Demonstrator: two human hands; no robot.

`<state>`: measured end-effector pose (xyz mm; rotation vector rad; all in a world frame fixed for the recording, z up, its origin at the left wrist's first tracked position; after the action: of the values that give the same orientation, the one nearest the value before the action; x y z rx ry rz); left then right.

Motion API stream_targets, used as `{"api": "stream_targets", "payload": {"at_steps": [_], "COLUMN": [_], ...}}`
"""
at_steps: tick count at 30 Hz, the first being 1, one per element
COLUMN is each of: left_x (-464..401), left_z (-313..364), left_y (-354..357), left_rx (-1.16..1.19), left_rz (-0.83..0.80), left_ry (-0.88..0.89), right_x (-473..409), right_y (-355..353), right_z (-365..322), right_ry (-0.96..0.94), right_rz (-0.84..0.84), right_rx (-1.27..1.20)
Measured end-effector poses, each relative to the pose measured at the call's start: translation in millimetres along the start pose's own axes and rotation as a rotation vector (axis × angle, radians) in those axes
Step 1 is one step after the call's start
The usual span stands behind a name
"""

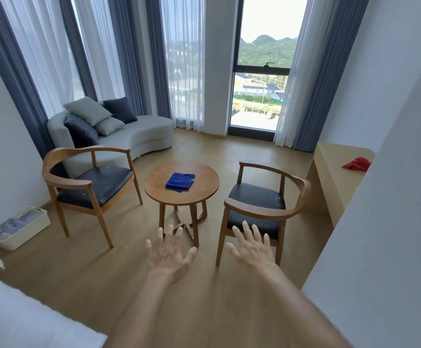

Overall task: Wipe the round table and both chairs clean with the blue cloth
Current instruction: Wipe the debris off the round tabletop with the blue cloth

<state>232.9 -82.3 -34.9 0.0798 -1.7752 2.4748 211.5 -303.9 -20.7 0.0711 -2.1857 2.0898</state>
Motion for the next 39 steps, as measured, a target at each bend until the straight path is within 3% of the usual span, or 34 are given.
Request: {"api": "stream_targets", "payload": {"at_steps": [12, 23, 33, 39], "left_x": [-175.6, -337.8, -426.5, -512.9], "left_z": [58.6, 103.3, 18.4, -59.1], "left_y": [-19.3, -3.8, -26.8, -41.9], "left_rx": [-0.02, -0.011, -0.019, -0.047], "left_rz": [-0.038, -0.03, 0.003, -0.025], "left_ry": [0.007, -0.108, -0.327, -0.323], "right_x": [-182.4, -379.4, -509.0, -596.0], "right_y": [-28.3, -46.4, -35.2, -7.1], "right_z": [42.0, 80.9, -19.6, -96.6], "right_ry": [0.022, -0.137, -0.372, -0.362], "right_rz": [0.082, 0.061, -0.057, -0.062], "right_rx": [-0.001, -0.016, -0.06, -0.03]}}
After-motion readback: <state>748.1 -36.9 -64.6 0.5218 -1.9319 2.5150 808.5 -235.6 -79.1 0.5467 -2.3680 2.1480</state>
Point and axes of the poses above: each hand's wrist, its own x-axis away from the middle knuckle, its own y-axis out of the palm, z = x × y, the point moved 1 cm from there along -x, towards the middle knuckle, and after that the axes turned 7 degrees about x, right-handed, at the moved point
